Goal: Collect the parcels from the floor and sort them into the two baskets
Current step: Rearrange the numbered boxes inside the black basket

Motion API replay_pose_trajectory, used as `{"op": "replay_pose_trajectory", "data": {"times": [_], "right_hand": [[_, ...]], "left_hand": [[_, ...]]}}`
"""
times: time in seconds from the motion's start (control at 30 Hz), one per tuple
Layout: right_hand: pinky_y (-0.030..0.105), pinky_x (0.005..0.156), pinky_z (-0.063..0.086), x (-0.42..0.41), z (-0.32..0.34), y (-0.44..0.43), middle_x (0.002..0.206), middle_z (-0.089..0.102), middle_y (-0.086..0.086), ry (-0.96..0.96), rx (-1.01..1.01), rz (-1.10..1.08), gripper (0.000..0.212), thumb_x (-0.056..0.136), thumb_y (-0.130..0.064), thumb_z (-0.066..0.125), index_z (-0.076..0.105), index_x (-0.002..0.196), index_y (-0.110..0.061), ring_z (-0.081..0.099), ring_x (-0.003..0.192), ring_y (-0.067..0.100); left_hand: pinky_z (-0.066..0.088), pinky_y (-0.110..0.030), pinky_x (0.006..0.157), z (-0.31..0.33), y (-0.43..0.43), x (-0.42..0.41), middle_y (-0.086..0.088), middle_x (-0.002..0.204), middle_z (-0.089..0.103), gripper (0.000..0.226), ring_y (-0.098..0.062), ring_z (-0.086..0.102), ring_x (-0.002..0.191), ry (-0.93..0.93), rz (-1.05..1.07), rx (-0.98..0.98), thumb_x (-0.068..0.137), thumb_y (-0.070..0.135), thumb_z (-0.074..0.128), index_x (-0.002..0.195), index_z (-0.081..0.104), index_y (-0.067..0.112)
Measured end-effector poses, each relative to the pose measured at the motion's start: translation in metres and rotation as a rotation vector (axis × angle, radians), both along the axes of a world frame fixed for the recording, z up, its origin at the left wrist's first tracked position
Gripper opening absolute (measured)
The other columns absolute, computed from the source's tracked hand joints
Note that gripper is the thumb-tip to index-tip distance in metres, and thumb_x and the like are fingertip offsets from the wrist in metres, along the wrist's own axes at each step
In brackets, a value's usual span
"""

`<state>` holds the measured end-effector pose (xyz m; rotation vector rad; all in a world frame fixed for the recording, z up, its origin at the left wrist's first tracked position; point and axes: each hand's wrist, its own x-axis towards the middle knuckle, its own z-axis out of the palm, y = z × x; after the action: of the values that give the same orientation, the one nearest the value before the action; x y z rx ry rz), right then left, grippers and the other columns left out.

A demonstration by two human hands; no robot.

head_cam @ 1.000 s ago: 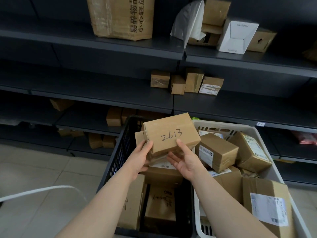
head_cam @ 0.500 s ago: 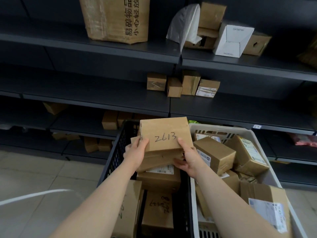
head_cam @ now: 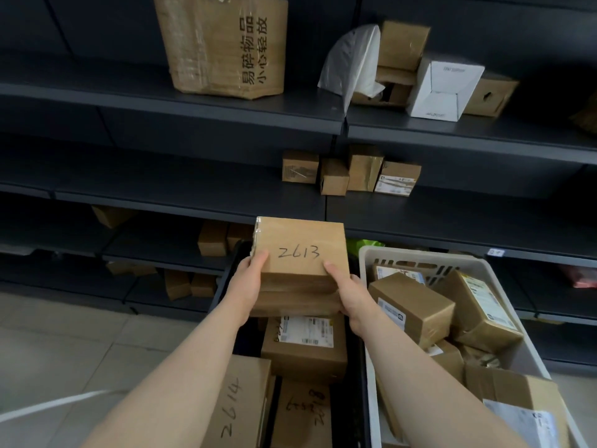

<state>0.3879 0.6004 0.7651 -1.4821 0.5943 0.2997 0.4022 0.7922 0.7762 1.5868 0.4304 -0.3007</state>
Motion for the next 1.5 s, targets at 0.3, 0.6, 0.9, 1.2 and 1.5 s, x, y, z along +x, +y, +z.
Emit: {"op": "replay_pose_trajectory", "data": {"times": [0.3, 0.6, 0.9, 1.2, 1.5], "right_hand": [[0.04, 0.102, 0.037, 0.062, 0.015, 0.037, 0.142, 0.049, 0.006, 0.016, -0.019, 0.077, 0.084, 0.083, -0.064, 0.059, 0.034, 0.148, -0.017, 0.048, 0.126, 0.026], [0.043, 0.101, 0.043, 0.06, 0.012, 0.025, 0.125, 0.057, 0.002, 0.013, 0.005, 0.021, 0.073, 0.08, -0.058, 0.066, 0.044, 0.138, -0.019, 0.054, 0.112, 0.022], [0.026, 0.063, 0.042, 0.019, 0.019, 0.0, 0.111, 0.063, 0.005, 0.015, 0.105, -0.039, 0.053, 0.086, -0.043, 0.068, 0.048, 0.128, -0.019, 0.06, 0.094, 0.018], [0.044, 0.102, 0.044, -0.042, 0.005, -0.052, 0.123, 0.059, 0.012, 0.121, 0.022, 0.105, 0.067, 0.073, -0.044, 0.077, 0.049, 0.127, -0.017, 0.06, 0.108, 0.03], [0.045, 0.1, 0.048, -0.066, -0.018, -0.045, 0.118, 0.062, 0.014, 0.344, 0.046, 0.101, 0.042, 0.087, -0.037, 0.069, 0.054, 0.12, -0.016, 0.061, 0.107, 0.031]], "left_hand": [[0.039, -0.042, 0.102, -0.005, 0.033, 0.059, -0.002, 0.129, 0.054, 0.074, -0.023, 0.05, 0.115, 0.042, 0.133, 0.017, 0.086, 0.069, 0.039, 0.142, 0.042, 0.021], [0.035, -0.033, 0.087, -0.007, 0.022, 0.055, -0.001, 0.127, 0.054, 0.059, -0.017, 0.048, 0.107, -0.063, 0.173, 0.071, 0.094, 0.058, 0.036, 0.138, 0.046, 0.019], [0.044, -0.044, 0.1, -0.006, 0.004, 0.014, 0.001, 0.119, 0.059, 0.06, -0.02, 0.054, 0.112, -0.199, 0.158, 0.15, 0.083, 0.067, 0.044, 0.125, 0.053, 0.025], [0.048, -0.032, 0.091, -0.026, -0.009, -0.064, 0.007, 0.109, 0.064, 0.059, -0.011, 0.059, 0.102, -0.196, -0.098, 0.261, 0.081, 0.07, 0.043, 0.112, 0.061, 0.023], [0.05, -0.033, 0.086, -0.054, 0.001, -0.076, 0.002, 0.116, 0.065, 0.07, -0.016, 0.06, 0.103, -0.008, -0.266, 0.54, 0.087, 0.073, 0.032, 0.122, 0.062, 0.021]]}}
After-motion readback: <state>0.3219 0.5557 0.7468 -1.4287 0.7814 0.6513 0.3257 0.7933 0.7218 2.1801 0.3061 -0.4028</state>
